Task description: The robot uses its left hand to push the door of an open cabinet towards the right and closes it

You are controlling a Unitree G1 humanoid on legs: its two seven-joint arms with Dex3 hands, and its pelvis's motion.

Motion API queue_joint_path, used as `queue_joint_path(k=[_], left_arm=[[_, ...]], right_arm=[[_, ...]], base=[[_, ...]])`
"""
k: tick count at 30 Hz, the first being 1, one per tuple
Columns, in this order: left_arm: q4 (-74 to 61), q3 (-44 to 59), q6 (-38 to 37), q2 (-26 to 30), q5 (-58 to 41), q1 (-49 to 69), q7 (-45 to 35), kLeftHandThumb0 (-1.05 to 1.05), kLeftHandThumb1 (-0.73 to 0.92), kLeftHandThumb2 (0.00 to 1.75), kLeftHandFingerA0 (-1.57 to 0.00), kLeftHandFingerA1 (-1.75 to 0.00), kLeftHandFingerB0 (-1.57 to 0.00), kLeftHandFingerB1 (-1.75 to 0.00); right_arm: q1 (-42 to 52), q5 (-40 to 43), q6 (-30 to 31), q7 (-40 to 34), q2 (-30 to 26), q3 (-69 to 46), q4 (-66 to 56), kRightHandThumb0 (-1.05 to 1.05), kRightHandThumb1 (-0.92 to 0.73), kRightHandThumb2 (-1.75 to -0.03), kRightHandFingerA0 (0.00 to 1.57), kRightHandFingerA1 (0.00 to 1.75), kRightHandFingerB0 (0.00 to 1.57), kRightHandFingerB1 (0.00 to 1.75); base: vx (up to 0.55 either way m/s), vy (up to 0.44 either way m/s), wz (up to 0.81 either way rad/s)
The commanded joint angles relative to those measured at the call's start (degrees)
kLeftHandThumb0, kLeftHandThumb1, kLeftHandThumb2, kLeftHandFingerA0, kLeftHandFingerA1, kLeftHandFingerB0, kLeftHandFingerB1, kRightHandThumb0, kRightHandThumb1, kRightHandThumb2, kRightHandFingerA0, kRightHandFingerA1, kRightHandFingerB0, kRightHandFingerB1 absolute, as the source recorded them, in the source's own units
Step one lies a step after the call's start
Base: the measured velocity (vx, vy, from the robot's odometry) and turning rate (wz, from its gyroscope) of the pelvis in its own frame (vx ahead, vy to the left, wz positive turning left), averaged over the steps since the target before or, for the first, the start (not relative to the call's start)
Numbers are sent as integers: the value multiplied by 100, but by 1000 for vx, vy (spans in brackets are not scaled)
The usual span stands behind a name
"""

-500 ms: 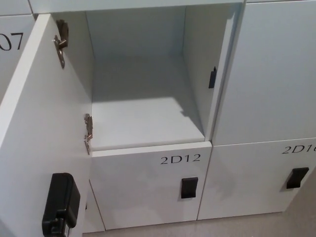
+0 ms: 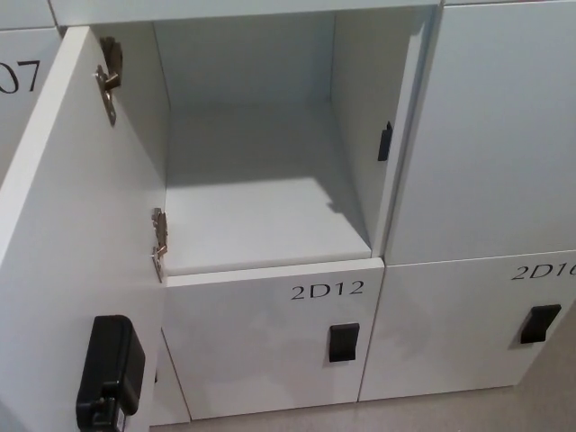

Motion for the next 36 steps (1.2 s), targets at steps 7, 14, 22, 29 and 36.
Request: queue_joint_path(k=[7,14,22,29,36], left_arm=[[-15,584,-312,142,-322,-61,-35,-74,92,77,-11,-29,-9,-26],[-335,1115,-833,557,-435,-1061,338,-35,52,111,0,-49,0,-47],[-746,667,-920,535,10,-2312,294,-80,92,73,-21,-30,-16,-28],[-1509,-557,-1040,54,910,-2724,677,-76,92,72,-34,-33,-23,-29],[-2152,-1787,-1025,-569,1736,-2809,1011,-80,92,72,-31,-32,-24,-29]], right_arm=[[-52,52,-201,-82,-29,-107,36,-63,-91,-67,30,35,20,30],[-105,56,-230,-22,-74,-149,36,-63,-90,-67,30,35,21,29],[-179,9,-166,-106,-45,-145,26,-63,-90,-67,31,35,22,30],[-241,27,-121,-90,-28,-164,39,-62,-91,-67,30,35,21,30],[-253,19,-189,-107,-16,-157,12,-61,-90,-67,32,35,23,30]], base=[[0,0,0],[0,0,0],[-3,-1,0],[0,0,0],[-4,1,-3]])
